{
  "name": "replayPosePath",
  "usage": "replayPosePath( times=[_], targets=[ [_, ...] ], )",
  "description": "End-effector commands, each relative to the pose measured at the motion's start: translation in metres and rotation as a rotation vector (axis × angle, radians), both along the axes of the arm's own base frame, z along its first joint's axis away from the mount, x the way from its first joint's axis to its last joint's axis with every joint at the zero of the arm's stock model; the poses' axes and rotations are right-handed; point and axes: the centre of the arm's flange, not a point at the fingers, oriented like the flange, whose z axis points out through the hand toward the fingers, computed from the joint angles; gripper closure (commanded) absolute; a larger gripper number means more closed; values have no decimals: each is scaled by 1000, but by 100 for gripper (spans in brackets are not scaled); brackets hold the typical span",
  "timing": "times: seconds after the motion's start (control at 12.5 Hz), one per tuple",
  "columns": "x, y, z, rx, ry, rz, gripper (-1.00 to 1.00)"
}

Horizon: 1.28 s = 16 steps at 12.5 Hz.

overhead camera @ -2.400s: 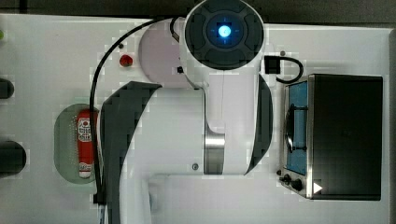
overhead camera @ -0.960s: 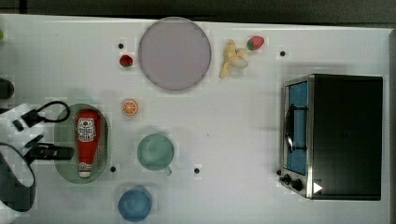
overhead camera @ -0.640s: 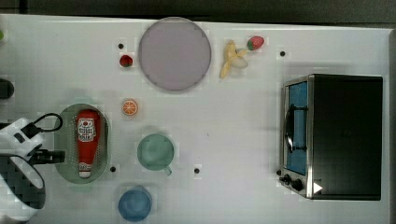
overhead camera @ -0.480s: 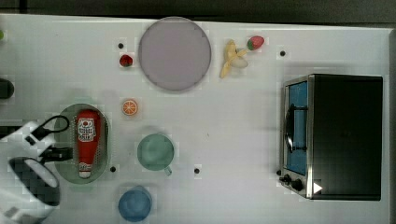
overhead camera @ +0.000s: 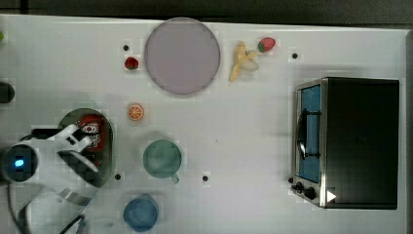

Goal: Pick ketchup from strainer and place it on the table

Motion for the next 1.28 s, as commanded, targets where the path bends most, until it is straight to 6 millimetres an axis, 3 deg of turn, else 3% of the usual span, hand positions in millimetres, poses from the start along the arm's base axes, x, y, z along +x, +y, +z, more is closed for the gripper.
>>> replayPosePath(
  times=[0.08, 0.4, 0.48, 0.72, 0.96, 1.28],
  targets=[
    [10, 4, -3, 22, -22, -86, -100],
    [14, 8, -40, 21, -3, -91, -100],
    [16, 8, -47, 19, 7, -98, -91],
    [19, 9, -51, 18, 9, -101, -21],
    [19, 15, -20, 9, -38, -82, -21],
    [23, 23, 67, 3, -54, -181, -21]
  ],
)
